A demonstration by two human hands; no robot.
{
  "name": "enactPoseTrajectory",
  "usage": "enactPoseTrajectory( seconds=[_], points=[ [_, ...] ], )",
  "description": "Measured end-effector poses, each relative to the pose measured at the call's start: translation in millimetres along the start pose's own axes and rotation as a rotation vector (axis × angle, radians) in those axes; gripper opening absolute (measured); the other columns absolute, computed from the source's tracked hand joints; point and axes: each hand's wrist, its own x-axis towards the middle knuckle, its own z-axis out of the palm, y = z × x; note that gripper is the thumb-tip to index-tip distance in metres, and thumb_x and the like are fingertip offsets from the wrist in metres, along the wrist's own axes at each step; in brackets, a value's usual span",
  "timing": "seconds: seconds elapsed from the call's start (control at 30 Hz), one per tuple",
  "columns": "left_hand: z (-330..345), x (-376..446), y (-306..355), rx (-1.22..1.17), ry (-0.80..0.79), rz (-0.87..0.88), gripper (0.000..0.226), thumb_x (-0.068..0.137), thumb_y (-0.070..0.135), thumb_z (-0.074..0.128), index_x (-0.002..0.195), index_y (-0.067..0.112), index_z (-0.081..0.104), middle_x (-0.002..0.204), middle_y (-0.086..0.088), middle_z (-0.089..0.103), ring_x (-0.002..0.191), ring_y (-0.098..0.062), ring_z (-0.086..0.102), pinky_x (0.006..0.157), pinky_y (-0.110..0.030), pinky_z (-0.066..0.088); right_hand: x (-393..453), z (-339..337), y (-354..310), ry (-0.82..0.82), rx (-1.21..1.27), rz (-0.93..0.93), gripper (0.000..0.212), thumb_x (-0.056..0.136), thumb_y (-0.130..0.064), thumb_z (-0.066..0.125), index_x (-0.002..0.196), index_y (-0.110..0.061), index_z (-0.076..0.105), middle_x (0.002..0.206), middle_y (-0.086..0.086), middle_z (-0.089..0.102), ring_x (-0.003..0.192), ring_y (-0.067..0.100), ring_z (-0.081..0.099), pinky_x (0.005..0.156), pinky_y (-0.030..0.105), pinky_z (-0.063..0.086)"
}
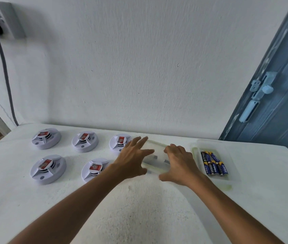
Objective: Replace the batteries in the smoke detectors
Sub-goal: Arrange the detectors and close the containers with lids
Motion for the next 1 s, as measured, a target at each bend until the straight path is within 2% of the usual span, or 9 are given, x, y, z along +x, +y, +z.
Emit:
enactPoseTrajectory(
  seconds=[0.1,0.2,0.27,0.37,0.43,0.57,0.67,0.73,1.0],
  points=[
    [-1,-12,-1,-0.151,0.173,-0.105,0.061,0.076,0.028,0.078,0.133,0.02,0.057,0.14,-0.012,0.052,0.13,-0.031,0.043,0.097,-0.051,0.048,1,3,-14,-0.009,-0.064,0.121,0.1,0.064,-0.085,0.053,0.135,-0.019,0.032,0.134,0.008,0.041,0.121,0.029,0.041,0.093,0.044,0.042],
    [1,-23,4,-0.316,0.11,-0.104,0.06,0.088,0.024,0.065,0.144,0.023,0.044,0.148,-0.003,0.044,0.14,-0.022,0.031,0.114,-0.034,0.029,-5,3,-24,0.009,-0.084,0.162,0.081,0.082,-0.079,0.026,0.134,-0.018,0.037,0.134,0.013,0.042,0.118,0.031,0.044,0.089,0.042,0.041],
    [1,-27,10,-0.412,0.006,-0.073,0.07,0.088,0.024,0.064,0.15,0.025,0.032,0.159,-0.003,0.025,0.149,-0.022,0.009,0.117,-0.034,0.014,-10,2,-29,0.016,-0.075,0.162,0.072,0.089,-0.071,0.02,0.132,-0.017,0.042,0.129,0.013,0.043,0.115,0.03,0.046,0.084,0.039,0.042],
    [10,-29,17,-0.465,-0.161,-0.084,0.094,0.084,0.045,0.068,0.155,0.026,0.01,0.163,-0.002,-0.009,0.146,-0.024,-0.024,0.119,-0.049,0.005,-16,0,-34,0.03,-0.035,0.151,0.062,0.095,-0.062,0.023,0.131,-0.017,0.047,0.125,0.012,0.046,0.112,0.027,0.047,0.076,0.031,0.04],
    [18,-26,20,-0.452,-0.189,-0.075,0.111,0.076,0.059,0.071,0.156,0.024,0.002,0.161,-0.002,-0.019,0.142,-0.024,-0.033,0.118,-0.05,0.001,-19,-2,-34,0.067,-0.018,0.137,0.059,0.097,-0.059,0.025,0.129,-0.017,0.051,0.121,0.01,0.047,0.106,0.024,0.05,0.071,0.027,0.038],
    [26,-19,15,-0.404,-0.126,-0.027,0.115,0.069,0.057,0.077,0.155,0.023,0.009,0.162,-0.001,-0.012,0.145,-0.023,-0.026,0.119,-0.049,0.01,-24,-8,-25,0.083,0.051,0.072,0.058,0.094,-0.06,0.035,0.129,-0.017,0.053,0.127,0.006,0.044,0.108,0.02,0.052,0.076,0.027,0.044],
    [20,-15,5,-0.368,-0.166,-0.007,0.112,0.07,0.055,0.078,0.155,0.028,0.011,0.162,0.003,-0.01,0.146,-0.019,-0.021,0.119,-0.045,0.011,-26,-8,-14,-0.026,0.105,-0.032,0.076,0.086,-0.065,0.051,0.142,-0.014,0.041,0.16,-0.001,0.009,0.145,0.019,0.014,0.106,0.037,0.037],
    [17,-13,0,-0.317,-0.174,0.024,0.108,0.072,0.054,0.077,0.154,0.027,0.012,0.162,0.001,-0.007,0.147,-0.02,-0.018,0.119,-0.044,0.01,-26,-7,-9,-0.096,0.095,-0.08,0.094,0.076,-0.067,0.063,0.147,-0.013,0.031,0.161,-0.004,-0.01,0.148,0.015,-0.009,0.114,0.04,0.026],
    [30,-15,-5,-0.282,-0.022,0.086,0.099,0.074,0.052,0.077,0.152,0.026,0.023,0.161,-0.003,0.009,0.149,-0.025,-0.007,0.117,-0.049,0.019,-24,12,1,0.043,0.11,-0.124,0.095,0.075,-0.055,0.069,0.149,-0.012,0.028,0.16,-0.001,0.016,0.149,0.013,0.003,0.117,0.032,0.025]
  ],
)
